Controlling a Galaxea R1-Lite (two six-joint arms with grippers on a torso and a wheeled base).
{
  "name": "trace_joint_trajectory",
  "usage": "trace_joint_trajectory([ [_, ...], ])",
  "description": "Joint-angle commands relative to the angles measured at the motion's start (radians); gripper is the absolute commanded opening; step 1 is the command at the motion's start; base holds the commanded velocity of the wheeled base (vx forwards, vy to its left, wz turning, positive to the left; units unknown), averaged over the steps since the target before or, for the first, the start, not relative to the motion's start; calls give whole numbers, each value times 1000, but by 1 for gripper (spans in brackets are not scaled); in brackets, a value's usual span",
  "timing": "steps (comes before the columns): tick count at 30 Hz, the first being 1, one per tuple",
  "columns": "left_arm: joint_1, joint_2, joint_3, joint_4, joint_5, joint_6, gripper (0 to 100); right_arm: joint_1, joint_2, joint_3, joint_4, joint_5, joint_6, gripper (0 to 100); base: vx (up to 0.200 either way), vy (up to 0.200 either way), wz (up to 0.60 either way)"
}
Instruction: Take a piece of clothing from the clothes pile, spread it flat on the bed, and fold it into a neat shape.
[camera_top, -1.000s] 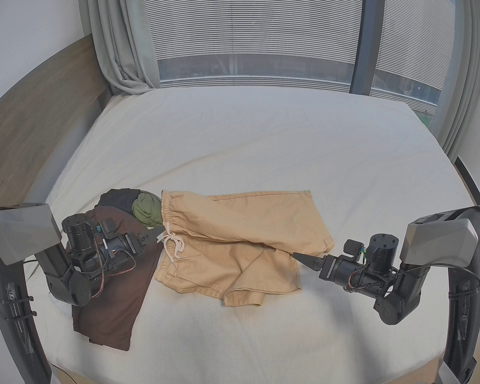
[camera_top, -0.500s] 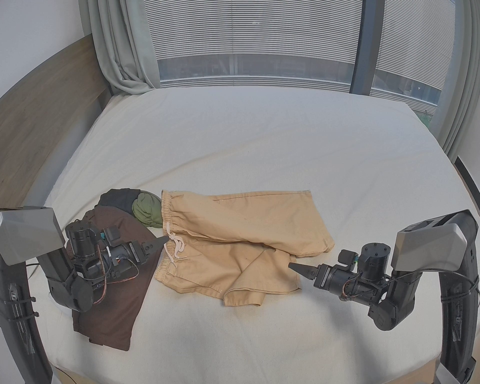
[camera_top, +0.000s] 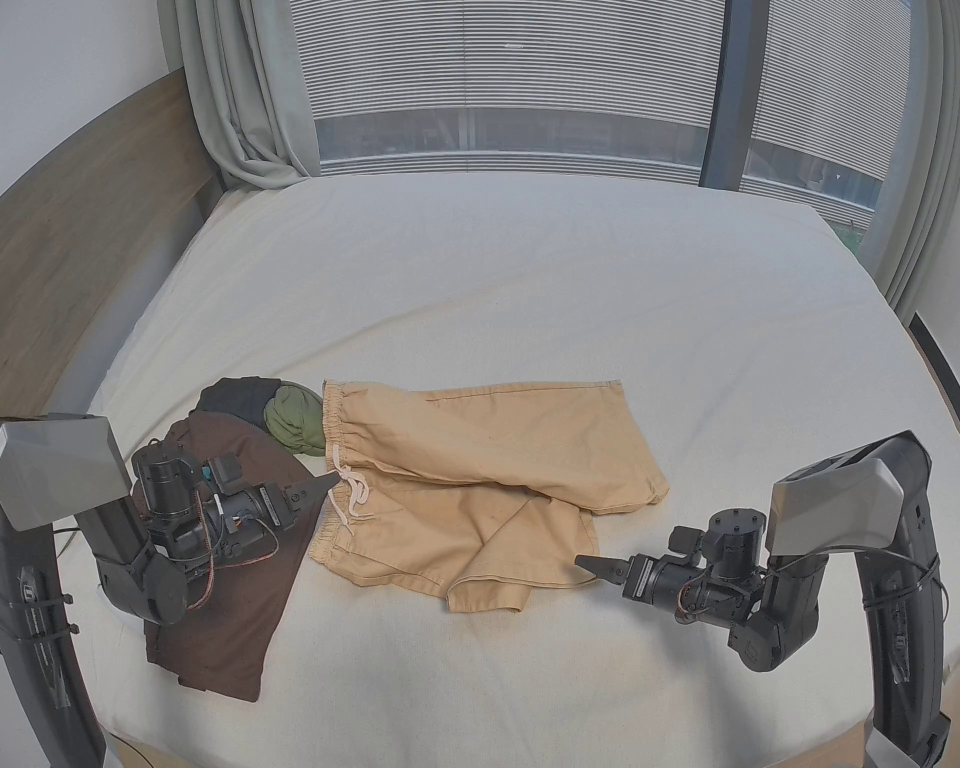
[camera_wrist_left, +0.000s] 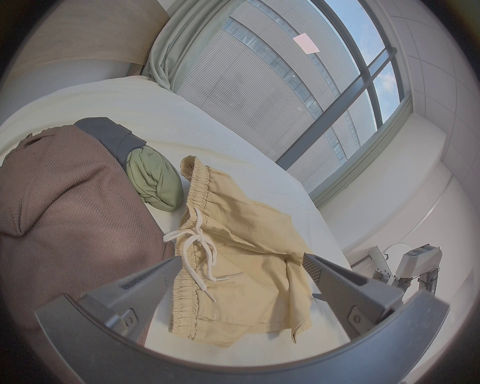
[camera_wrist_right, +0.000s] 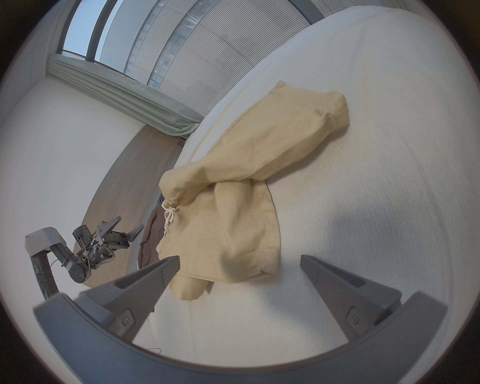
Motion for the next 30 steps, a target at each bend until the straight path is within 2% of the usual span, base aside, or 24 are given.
trace_joint_trajectory([
  [1,0,4,-1,-2,-2,1,100,0,32,-23,23,1,3,100,0,0,0],
  [7,0,4,-1,-3,-2,-1,100,8,52,-48,18,1,49,100,0,0,0],
  [24,0,1,-1,-22,-2,-2,100,43,67,-75,11,1,72,100,0,0,0],
  [25,0,1,-1,-22,-2,-2,100,43,67,-75,11,-1,73,0,0,0,0],
  [30,0,1,-1,-23,-2,-2,100,43,67,-77,11,-1,76,0,0,0,0],
])
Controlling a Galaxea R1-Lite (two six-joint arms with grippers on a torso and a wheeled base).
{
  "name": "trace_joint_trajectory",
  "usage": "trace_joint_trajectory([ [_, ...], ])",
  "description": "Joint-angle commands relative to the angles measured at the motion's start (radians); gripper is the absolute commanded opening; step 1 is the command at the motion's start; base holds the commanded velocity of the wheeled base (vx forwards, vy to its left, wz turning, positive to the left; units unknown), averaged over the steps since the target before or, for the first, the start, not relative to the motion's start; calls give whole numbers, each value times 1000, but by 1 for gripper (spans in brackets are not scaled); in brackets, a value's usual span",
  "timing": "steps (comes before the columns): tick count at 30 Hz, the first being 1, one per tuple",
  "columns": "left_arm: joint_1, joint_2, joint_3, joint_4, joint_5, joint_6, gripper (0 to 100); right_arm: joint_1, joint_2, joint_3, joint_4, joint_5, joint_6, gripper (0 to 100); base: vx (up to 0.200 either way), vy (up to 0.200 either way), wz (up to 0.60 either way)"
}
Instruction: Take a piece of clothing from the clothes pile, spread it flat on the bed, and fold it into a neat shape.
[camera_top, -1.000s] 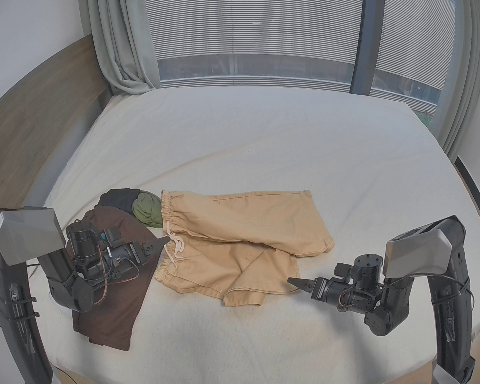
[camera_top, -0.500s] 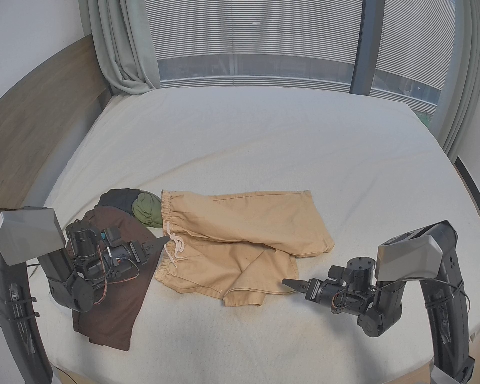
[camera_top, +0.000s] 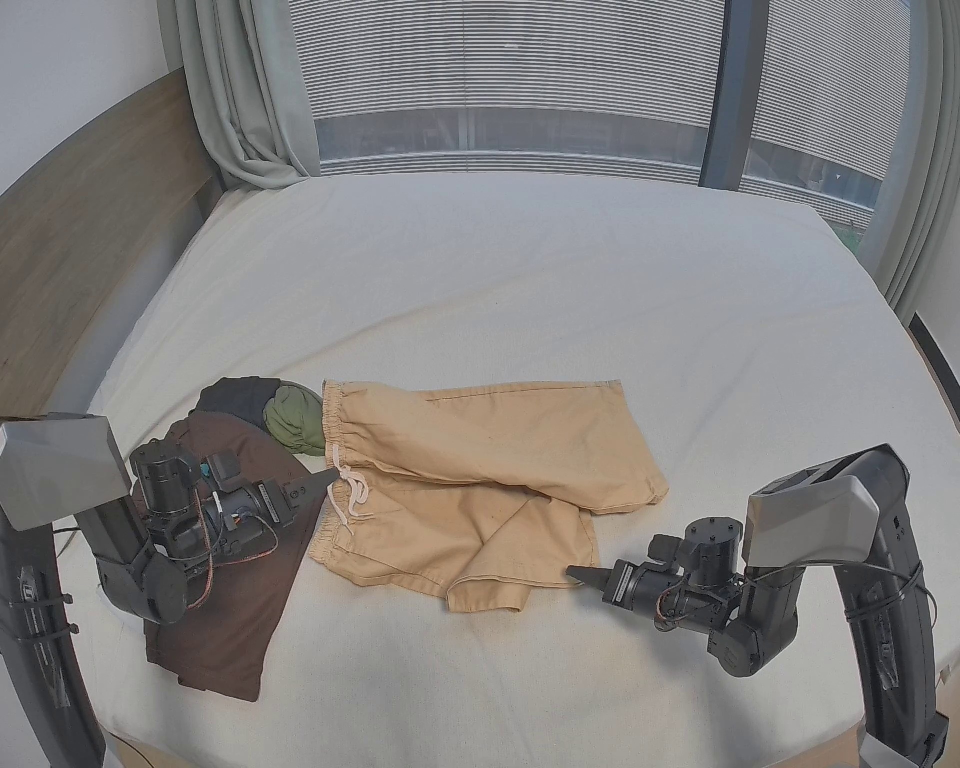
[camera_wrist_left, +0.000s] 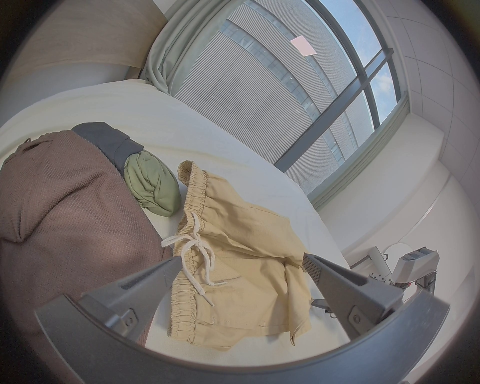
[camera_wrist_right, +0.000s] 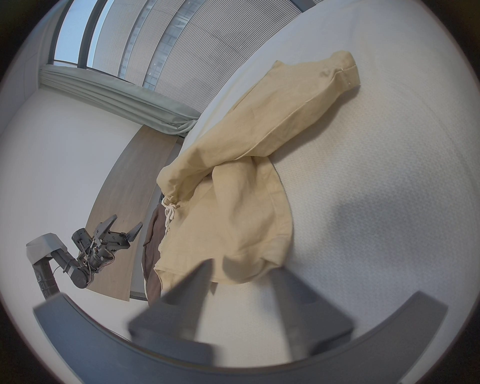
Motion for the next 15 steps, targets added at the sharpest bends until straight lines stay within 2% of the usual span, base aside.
trace_joint_trajectory([
  [1,0,1,1,-1,0,0,100,0,2,-1,-4,0,-1,0,0,0,0],
  [11,-6,2,1,-2,0,0,100,-16,2,0,-9,0,-1,0,0,0,0],
  [15,-6,2,1,-6,0,0,100,-61,-39,10,7,0,-6,0,0,0,0],
])
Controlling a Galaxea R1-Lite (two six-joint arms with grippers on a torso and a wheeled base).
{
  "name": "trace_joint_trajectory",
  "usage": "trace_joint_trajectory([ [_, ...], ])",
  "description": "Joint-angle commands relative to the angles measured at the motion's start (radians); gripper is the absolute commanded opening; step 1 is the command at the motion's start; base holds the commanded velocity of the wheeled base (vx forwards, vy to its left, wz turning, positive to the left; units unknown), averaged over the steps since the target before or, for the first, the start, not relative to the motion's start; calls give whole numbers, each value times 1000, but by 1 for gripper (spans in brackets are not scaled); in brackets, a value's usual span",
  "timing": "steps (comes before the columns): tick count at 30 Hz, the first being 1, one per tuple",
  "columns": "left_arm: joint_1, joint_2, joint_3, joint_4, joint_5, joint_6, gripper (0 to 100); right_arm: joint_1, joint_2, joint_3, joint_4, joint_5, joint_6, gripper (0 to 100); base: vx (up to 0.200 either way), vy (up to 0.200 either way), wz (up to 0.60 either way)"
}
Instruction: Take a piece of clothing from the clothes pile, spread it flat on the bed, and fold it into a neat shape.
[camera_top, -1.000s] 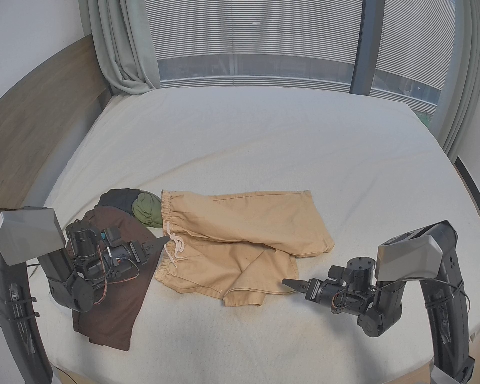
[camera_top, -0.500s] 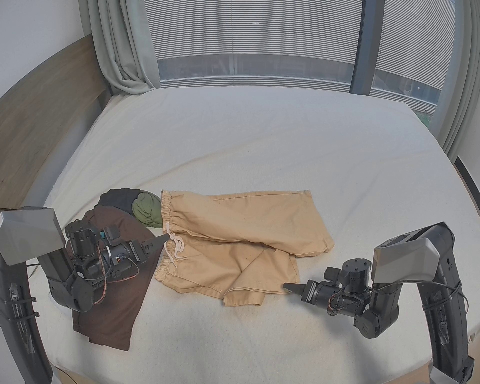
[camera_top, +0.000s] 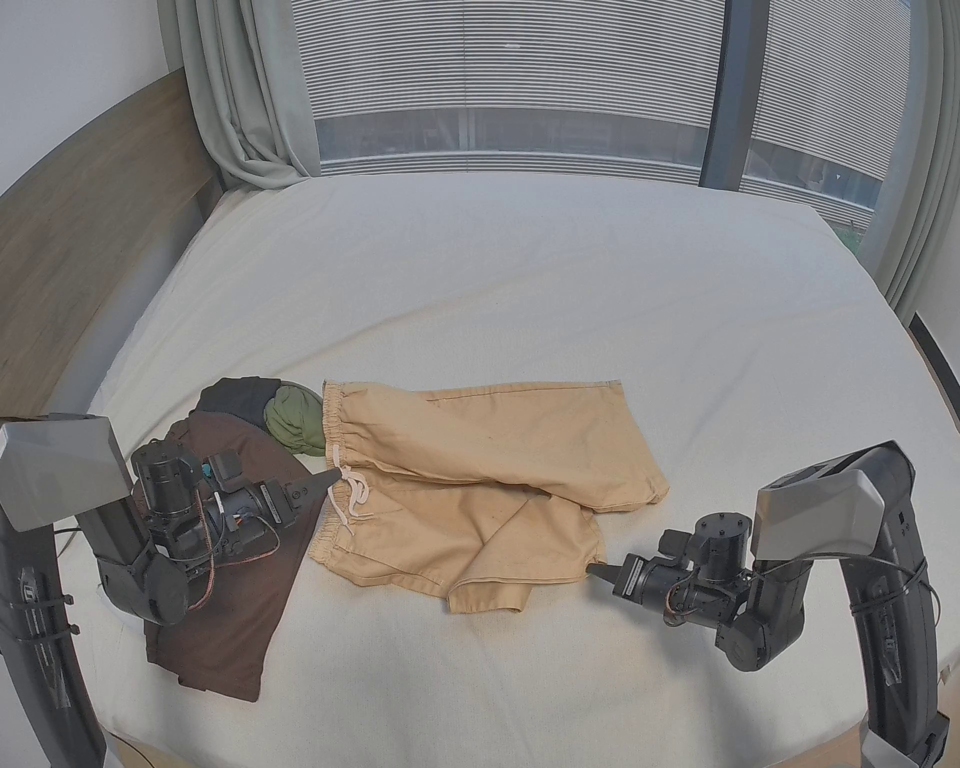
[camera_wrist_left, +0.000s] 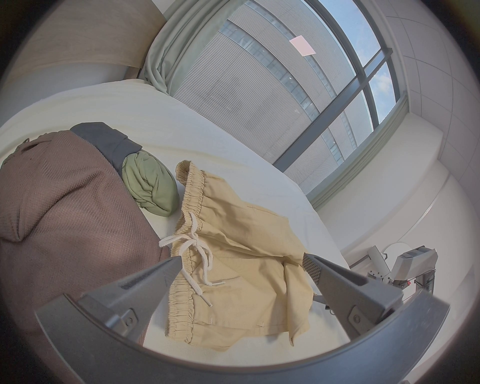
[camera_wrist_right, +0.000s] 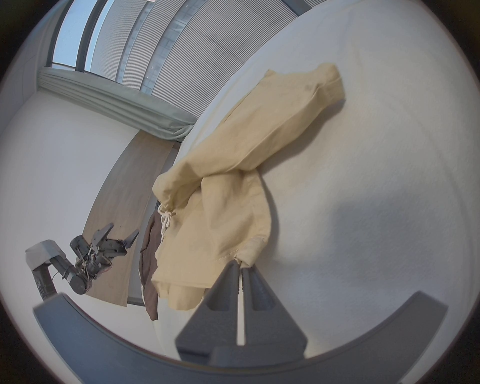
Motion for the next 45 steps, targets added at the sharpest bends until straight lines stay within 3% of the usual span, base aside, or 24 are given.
trace_joint_trajectory([
  [1,0,2,0,-2,0,0,100,-31,-36,6,10,0,-3,0,0,0,0],
  [8,-3,4,1,-2,0,0,100,-129,-70,4,70,0,-33,0,0,0,0],
  [18,-11,14,3,-9,0,-2,100,-204,-61,-37,111,0,-75,0,0,0,0],
  [42,-23,28,9,-20,1,-2,100,-238,-53,-117,96,-11,-78,0,0,0,0],
  [43,-23,28,9,-20,3,-2,100,-238,-53,-117,96,-11,-79,100,0,0,0],
  [45,-23,30,9,-20,3,-2,100,-240,-56,-114,96,-11,-95,100,0,0,0],
])
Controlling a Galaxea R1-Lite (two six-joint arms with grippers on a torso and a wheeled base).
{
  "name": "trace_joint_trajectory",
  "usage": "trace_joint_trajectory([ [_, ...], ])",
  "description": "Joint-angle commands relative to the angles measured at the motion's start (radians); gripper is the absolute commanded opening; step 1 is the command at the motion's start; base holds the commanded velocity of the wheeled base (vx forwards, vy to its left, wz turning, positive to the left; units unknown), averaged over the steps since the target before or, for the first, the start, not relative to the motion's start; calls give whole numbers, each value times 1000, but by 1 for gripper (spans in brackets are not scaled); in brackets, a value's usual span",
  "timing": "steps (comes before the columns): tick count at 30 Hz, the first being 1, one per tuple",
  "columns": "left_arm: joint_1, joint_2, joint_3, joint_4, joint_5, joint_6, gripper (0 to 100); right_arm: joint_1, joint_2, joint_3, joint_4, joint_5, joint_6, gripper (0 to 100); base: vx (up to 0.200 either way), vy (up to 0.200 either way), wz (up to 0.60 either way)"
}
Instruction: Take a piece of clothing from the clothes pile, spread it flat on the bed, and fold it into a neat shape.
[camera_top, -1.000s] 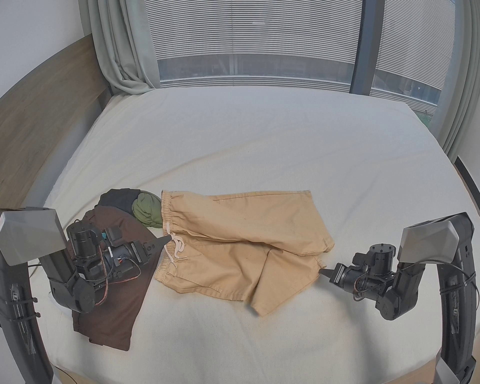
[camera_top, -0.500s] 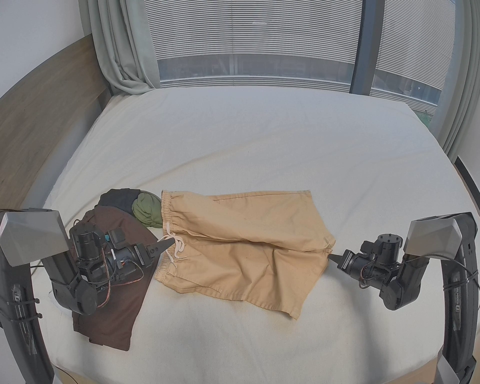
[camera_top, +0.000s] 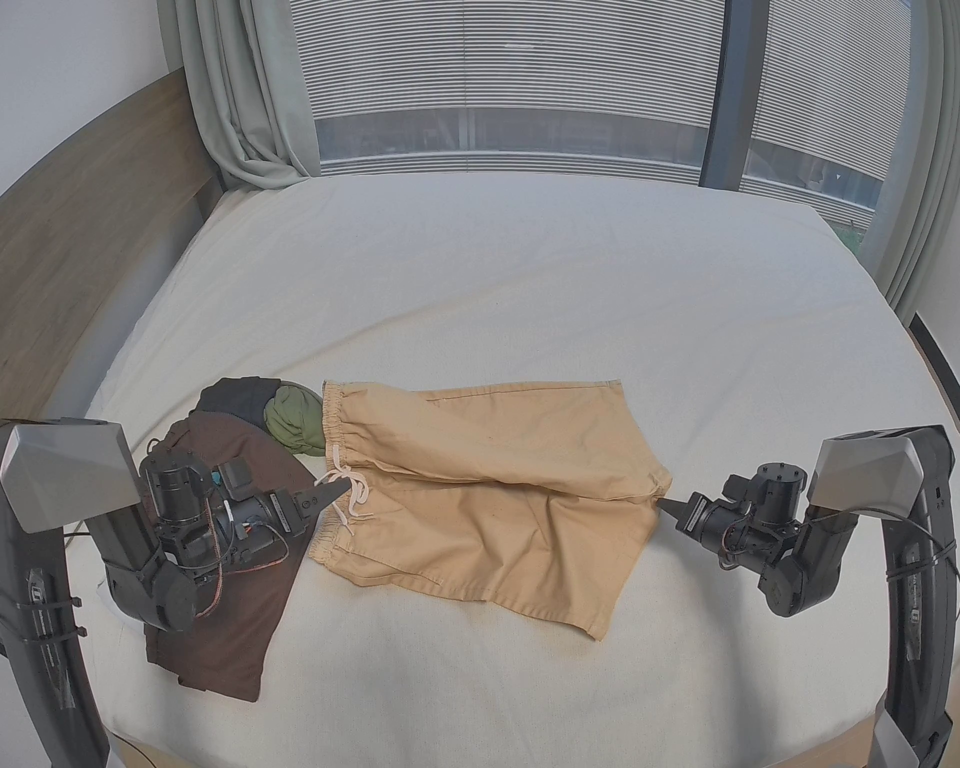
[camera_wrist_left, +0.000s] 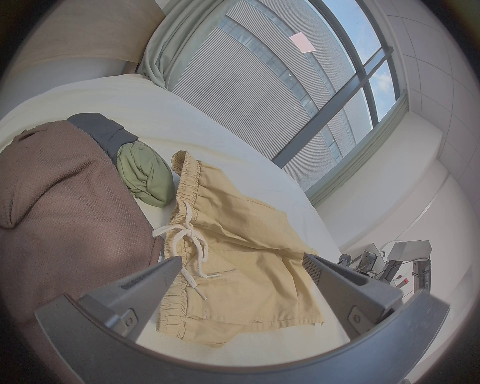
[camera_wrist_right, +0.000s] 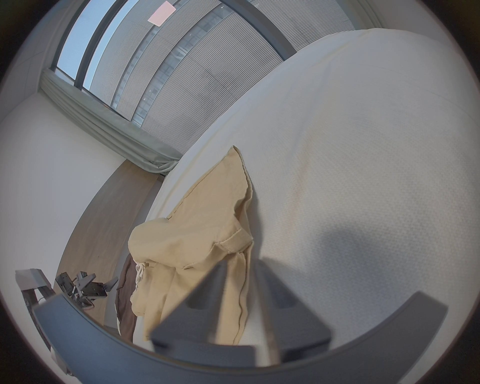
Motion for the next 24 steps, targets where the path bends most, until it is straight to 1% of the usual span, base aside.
trace_joint_trajectory([
  [1,-2,4,0,-2,-1,0,100,-1,-7,11,1,1,-18,100,0,0,0],
  [6,0,6,0,0,-1,0,100,9,-68,110,13,4,-98,100,0,0,0],
  [8,-2,6,0,0,-1,0,100,12,-86,137,15,4,-103,100,0,0,0],
  [9,-2,6,0,0,1,0,100,36,-109,179,16,4,-104,100,0,0,0],
  [13,-2,6,0,0,-1,0,100,116,-136,242,16,4,-98,100,0,0,0],
  [15,-2,7,0,0,-1,0,100,144,-134,252,15,2,-94,100,0,0,0],
  [16,-2,7,0,0,-1,0,100,144,-134,252,15,2,-94,100,0,0,0],
  [17,-2,14,0,-3,1,0,100,164,-132,255,16,-1,-80,100,0,0,0],
  [19,-2,15,0,-13,1,0,100,179,-132,258,19,-10,-49,100,0,0,0],
  [21,-2,17,0,-17,1,0,100,199,-132,261,19,-22,-2,100,0,0,0],
  [24,-2,18,0,-17,1,-2,100,220,-132,263,33,-25,28,100,0,0,0],
])
